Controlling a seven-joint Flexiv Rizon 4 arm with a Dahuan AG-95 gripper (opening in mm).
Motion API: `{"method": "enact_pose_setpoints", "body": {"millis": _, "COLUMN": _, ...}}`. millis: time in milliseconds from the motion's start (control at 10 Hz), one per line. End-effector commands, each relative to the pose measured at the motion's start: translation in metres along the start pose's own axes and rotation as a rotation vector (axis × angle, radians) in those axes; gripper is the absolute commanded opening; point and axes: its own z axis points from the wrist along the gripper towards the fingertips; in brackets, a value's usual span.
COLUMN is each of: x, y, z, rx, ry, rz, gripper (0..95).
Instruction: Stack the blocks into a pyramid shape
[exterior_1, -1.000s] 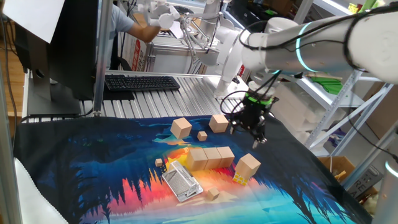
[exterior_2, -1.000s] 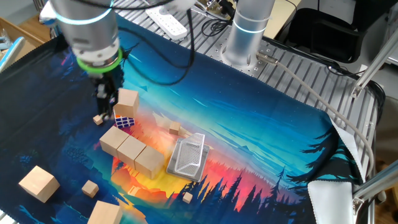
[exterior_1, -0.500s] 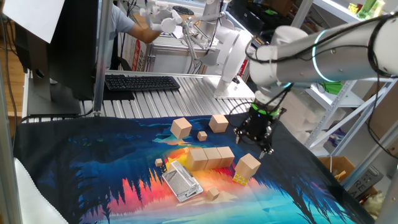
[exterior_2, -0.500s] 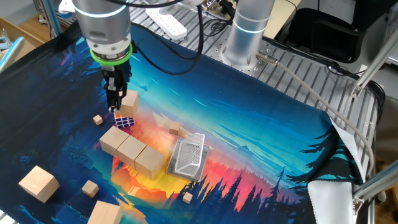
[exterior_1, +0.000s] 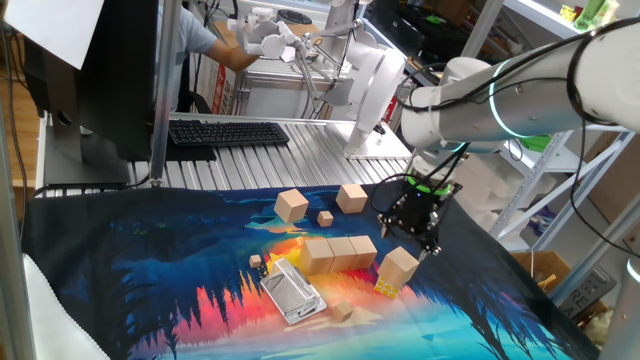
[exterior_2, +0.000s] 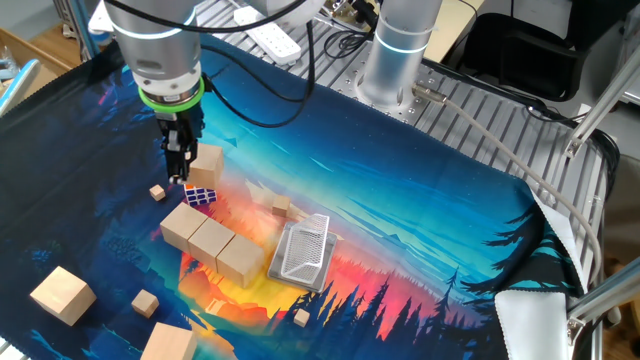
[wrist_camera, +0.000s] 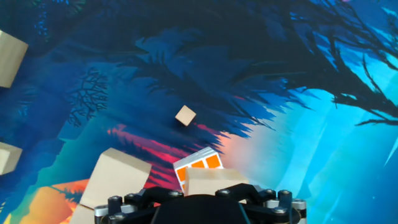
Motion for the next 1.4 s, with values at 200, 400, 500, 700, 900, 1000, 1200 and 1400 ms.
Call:
{"method": "enact_pose_setpoints", "body": {"millis": 200, "x": 0.004, "y": -0.010, "z": 0.010, "rx": -0.004, "ry": 0.004, "rz": 0.022, "gripper": 95.0}}
{"method": "enact_pose_setpoints", "body": {"millis": 400, "x": 0.005, "y": -0.015, "z": 0.015, "rx": -0.004, "ry": 0.005, "rz": 0.037, "gripper": 95.0}}
{"method": "enact_pose_setpoints", "body": {"millis": 500, "x": 0.005, "y": -0.017, "z": 0.018, "rx": -0.006, "ry": 0.006, "rz": 0.044, "gripper": 95.0}}
{"method": "enact_pose_setpoints", "body": {"millis": 700, "x": 0.006, "y": -0.019, "z": 0.019, "rx": -0.009, "ry": 0.010, "rz": 0.047, "gripper": 95.0}}
{"method": "enact_pose_setpoints", "body": {"millis": 900, "x": 0.007, "y": -0.021, "z": 0.021, "rx": -0.015, "ry": 0.013, "rz": 0.044, "gripper": 76.0}}
{"method": "enact_pose_setpoints", "body": {"millis": 1000, "x": 0.008, "y": -0.022, "z": 0.022, "rx": -0.018, "ry": 0.013, "rz": 0.045, "gripper": 76.0}}
{"method": "enact_pose_setpoints", "body": {"millis": 1200, "x": 0.008, "y": -0.024, "z": 0.025, "rx": -0.026, "ry": 0.009, "rz": 0.042, "gripper": 57.0}}
{"method": "enact_pose_setpoints", "body": {"millis": 1400, "x": 0.008, "y": -0.024, "z": 0.025, "rx": -0.032, "ry": 0.007, "rz": 0.036, "gripper": 19.0}}
